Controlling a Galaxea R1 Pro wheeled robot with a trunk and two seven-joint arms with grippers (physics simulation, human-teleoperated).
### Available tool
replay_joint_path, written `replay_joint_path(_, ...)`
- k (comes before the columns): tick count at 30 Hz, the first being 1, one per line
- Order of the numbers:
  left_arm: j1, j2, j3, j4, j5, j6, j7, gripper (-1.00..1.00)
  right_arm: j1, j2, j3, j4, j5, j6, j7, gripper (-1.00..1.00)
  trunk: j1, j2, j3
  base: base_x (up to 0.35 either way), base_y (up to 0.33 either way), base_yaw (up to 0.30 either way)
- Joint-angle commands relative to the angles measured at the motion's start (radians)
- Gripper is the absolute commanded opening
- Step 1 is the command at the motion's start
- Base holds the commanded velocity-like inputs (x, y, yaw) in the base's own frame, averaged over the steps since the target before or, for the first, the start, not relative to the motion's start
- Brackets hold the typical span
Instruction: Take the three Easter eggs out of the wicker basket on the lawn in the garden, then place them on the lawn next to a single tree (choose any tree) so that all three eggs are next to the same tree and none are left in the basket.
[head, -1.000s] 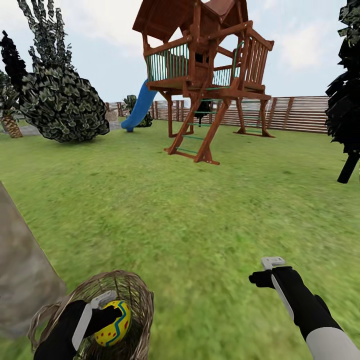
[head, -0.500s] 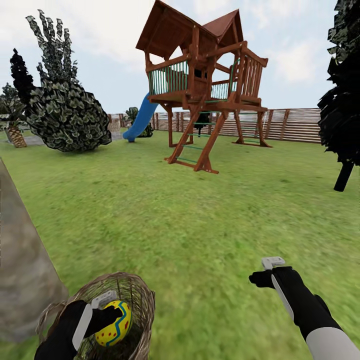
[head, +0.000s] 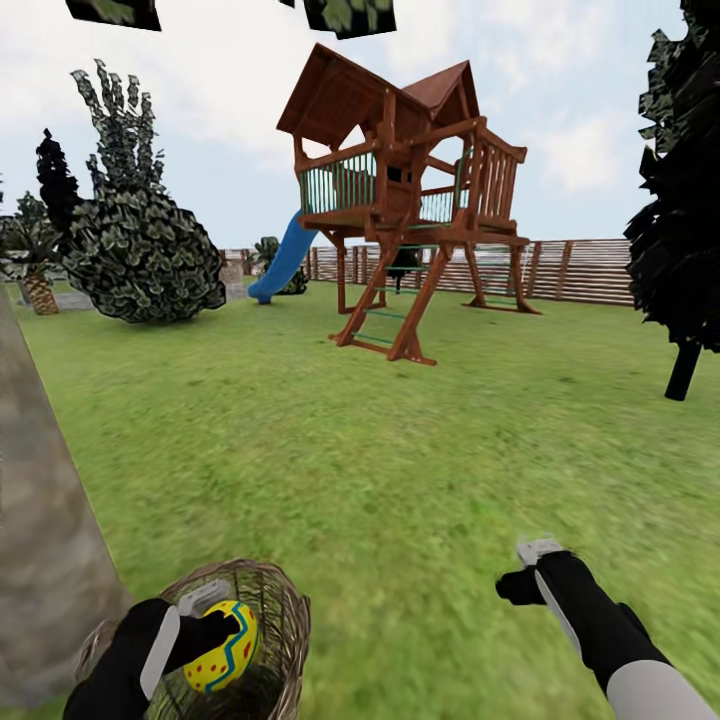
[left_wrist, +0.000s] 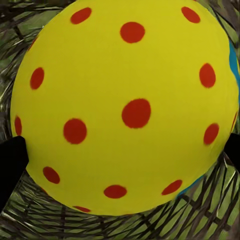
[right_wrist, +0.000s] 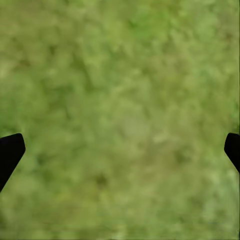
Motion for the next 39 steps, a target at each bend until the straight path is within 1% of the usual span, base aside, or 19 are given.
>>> replay_joint_path(1,0.0,0.003,0.003,-0.001,0.004,0.008,0.002,-1.0,-0.001,-0.001,0.003,0.032,0.007,0.004,0.004,1.0,-0.001,0.0,0.003,0.0,0.0,0.0)
replay_joint_path(2,0.0,0.006,0.003,-0.001,0.0,0.013,0.002,-1.0,-0.001,0.0,0.003,0.069,0.009,0.003,0.004,1.0,-0.001,0.0,0.007,0.0,0.0,0.0)
replay_joint_path(4,0.0,0.007,0.003,0.007,-0.02,0.017,0.002,-1.0,-0.001,0.002,0.004,0.114,0.009,0.002,0.005,1.0,-0.002,0.0,0.015,0.0,0.0,0.0)
replay_joint_path(5,0.0,0.006,0.002,0.012,-0.034,0.016,0.002,-1.0,-0.001,0.008,0.005,0.129,0.009,0.002,0.005,1.0,-0.002,0.001,0.018,0.0,0.0,0.0)
replay_joint_path(7,0.0,0.004,0.001,0.016,-0.042,0.016,0.002,-1.0,-0.001,0.021,0.005,0.138,0.011,0.003,0.004,1.0,-0.003,0.001,0.026,0.0,0.0,0.0)
replay_joint_path(8,0.0,0.001,0.0,0.016,-0.044,0.016,0.002,-1.0,-0.001,0.024,0.004,0.14,0.011,0.002,0.004,1.0,-0.007,0.008,0.029,0.0,0.0,0.0)
replay_joint_path(16,0.0,-0.005,-0.001,0.018,-0.042,0.013,0.005,-1.0,-0.001,0.025,0.003,0.142,0.011,0.004,0.004,1.0,-0.038,0.064,0.054,-0.011,-0.009,0.0)
replay_joint_path(20,0.0,-0.008,-0.003,0.02,-0.041,0.009,0.006,-1.0,-0.001,0.02,0.003,0.144,0.01,0.004,0.004,1.0,-0.053,0.092,0.067,-0.178,-0.148,0.0)
replay_joint_path(22,0.0,-0.009,-0.003,0.033,-0.041,0.008,0.007,-1.0,-0.001,0.02,0.003,0.147,0.01,0.004,0.004,1.0,-0.053,0.092,0.067,-0.065,-0.037,0.0)
replay_joint_path(27,0.0,-0.011,-0.004,0.048,-0.043,0.006,0.01,-1.0,-0.001,0.022,0.003,0.17,0.012,0.002,0.002,1.0,-0.072,0.127,0.083,-0.272,-0.004,0.0)
replay_joint_path(35,0.0,-0.011,-0.004,0.047,-0.043,0.006,0.011,-1.0,-0.001,0.021,0.003,0.172,0.013,0.002,0.003,1.0,-0.103,0.183,0.108,-0.03,0.0,0.0)
replay_joint_path(39,0.0,-0.012,-0.004,0.047,-0.036,0.006,0.008,-1.0,-0.001,0.022,0.003,0.172,0.011,0.002,0.005,1.0,-0.118,0.211,0.12,0.0,0.0,-0.196)
